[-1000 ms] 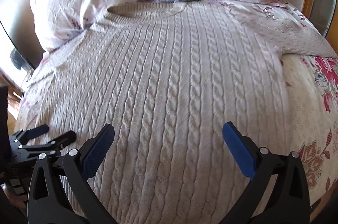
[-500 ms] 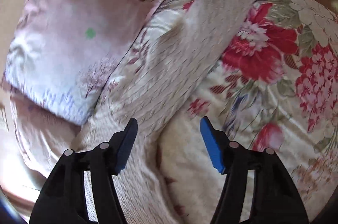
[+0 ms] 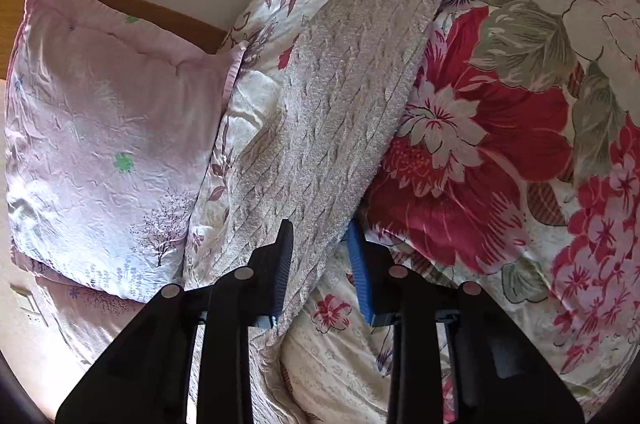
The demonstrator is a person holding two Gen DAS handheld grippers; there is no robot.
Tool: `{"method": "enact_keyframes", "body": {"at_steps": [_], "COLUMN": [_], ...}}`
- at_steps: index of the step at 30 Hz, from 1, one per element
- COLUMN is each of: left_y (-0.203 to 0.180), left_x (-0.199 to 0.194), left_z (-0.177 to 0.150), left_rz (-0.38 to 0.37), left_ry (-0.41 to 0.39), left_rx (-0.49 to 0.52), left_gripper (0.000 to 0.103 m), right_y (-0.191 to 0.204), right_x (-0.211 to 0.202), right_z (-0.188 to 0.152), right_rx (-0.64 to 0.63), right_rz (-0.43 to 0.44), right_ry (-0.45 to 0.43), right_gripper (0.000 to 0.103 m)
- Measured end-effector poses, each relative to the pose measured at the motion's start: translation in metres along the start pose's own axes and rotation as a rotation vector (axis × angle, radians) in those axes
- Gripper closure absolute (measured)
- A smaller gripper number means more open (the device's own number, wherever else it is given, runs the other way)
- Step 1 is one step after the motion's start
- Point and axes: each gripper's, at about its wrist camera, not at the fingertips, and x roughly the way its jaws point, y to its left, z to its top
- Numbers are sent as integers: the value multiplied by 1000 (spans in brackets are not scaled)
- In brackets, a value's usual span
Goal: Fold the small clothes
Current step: 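Move the right gripper to a sweater sleeve cuff and close on it, then lift the held sleeve and lay it across the sweater body with the right gripper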
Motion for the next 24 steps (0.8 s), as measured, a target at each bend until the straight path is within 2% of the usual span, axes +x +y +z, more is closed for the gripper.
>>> {"method": "enact_keyframes", "body": {"at_steps": [2,6,10,13,18,24], "left_y": [1,2,4,5,4,6], "left_x": [0,-2,-4,-5,-10,-15], "left_z": [0,0,0,0,-1,-3], "left_rz": [-4,-14,-28,-35,-43,-55], "left_ry": [-1,-4,-12,-20,-24,-28], "left_rx": [-4,-3,-13,-23,-30,-54], "left_gripper": [2,2,2,2,2,2], "right_y": [-2,5,31,57,98,135], "right_x": [3,0,-11,-15,-15,2], "right_z": [1,1,4,1,-19,-70], "right_rx": [4,-28,-86,-142,-242,-375], "right_rz": [0,42,141,223,345,428], "right_ry": [-5,-32,-61,-51,-2,137], "right_gripper": [91,93,94,94,94,94]}}
